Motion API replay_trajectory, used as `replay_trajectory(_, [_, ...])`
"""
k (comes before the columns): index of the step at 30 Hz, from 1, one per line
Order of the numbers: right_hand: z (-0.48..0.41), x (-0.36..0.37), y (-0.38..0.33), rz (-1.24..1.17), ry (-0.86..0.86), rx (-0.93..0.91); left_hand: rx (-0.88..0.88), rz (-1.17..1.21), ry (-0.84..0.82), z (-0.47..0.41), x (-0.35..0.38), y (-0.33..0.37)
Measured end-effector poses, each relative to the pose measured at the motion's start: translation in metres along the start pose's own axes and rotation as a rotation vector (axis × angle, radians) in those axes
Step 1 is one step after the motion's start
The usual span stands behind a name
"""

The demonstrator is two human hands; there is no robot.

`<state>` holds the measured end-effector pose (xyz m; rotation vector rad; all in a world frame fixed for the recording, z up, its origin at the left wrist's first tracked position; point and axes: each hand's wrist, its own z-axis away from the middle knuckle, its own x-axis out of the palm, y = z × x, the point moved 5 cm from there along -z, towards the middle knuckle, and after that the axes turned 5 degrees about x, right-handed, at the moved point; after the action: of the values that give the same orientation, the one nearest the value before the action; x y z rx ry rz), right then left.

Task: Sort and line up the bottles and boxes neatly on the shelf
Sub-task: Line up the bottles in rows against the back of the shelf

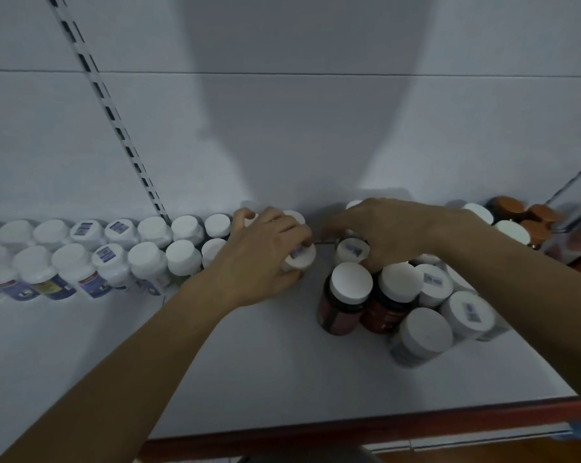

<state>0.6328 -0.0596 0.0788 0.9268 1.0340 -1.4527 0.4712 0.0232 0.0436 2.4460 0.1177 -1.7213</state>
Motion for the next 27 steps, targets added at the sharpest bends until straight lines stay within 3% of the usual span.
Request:
replay_trajectory(4, [-0.007, 0.004, 0.003, 0.110, -0.070, 0.016, -0.069, 0.038, 0.057, 0.011, 0.005, -0.003])
replay_trajectory(15, [-0.043, -0.004, -0.010, 0.183, 0.356, 0.062, -0.123, 0.007, 0.053, 0.018, 0.013, -0.002])
replay_trajectory(21, [-0.046, 0.010, -0.002, 0.272, 0.468, -0.026, -0.135, -0.004, 0.033, 0.019, 0.012, -0.001])
replay_trajectory(27, [-0.048, 0.015, 0.004, 0.282, 0.503, 0.014, -0.149, 0.017, -0.012, 0.018, 0.012, -0.004])
